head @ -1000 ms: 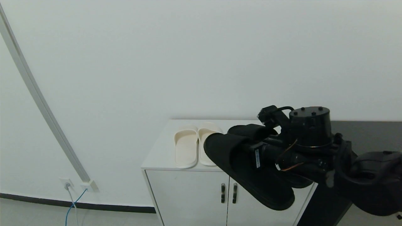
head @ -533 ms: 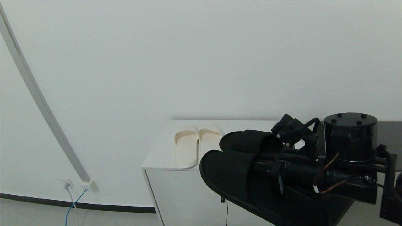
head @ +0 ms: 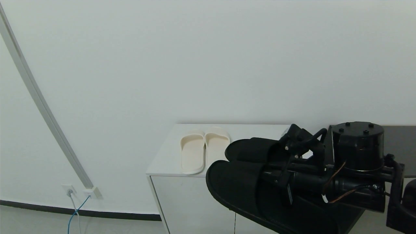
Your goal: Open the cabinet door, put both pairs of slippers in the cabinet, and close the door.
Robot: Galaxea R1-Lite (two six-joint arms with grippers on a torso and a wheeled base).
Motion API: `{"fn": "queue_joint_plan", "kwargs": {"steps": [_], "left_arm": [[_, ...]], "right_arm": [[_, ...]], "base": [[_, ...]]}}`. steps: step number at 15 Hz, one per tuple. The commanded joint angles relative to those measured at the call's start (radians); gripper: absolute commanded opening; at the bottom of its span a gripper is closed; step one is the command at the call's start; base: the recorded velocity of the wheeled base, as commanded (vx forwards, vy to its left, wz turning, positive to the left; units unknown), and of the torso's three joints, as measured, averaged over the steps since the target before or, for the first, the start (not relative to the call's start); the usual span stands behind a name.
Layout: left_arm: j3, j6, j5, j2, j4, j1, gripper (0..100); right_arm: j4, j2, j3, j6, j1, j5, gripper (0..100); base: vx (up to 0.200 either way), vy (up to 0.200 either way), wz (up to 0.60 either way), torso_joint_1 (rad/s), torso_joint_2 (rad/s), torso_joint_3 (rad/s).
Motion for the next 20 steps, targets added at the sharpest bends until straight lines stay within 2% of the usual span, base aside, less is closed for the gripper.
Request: {"fn": "queue_joint_plan", "kwargs": {"steps": [1,9,20], "left_arm": [[0.0,-0.001,0.0,0.002,0.0,0.0,0],[0.0,-0.002,0.0,0.0,0.0,0.0,0],[0.0,-0.005,0.001,0.002,0.0,0.0,0]], "right_arm": [[0.0,0.021,0.008,-0.001,-0.003,0.0,0],[0.0,0.032,0.006,0.003,-0.004,0.017,0],[-0.046,0.038,0.054,0.0,-0.004,0.016,0]], "base": [[-0.2,0.0,0.0,-0.002,0.0,0.007],[-0.2,0.0,0.0,-0.002,0.0,0.002],[0.0,0.0,0.0,0.0,0.0,0.0]]}}
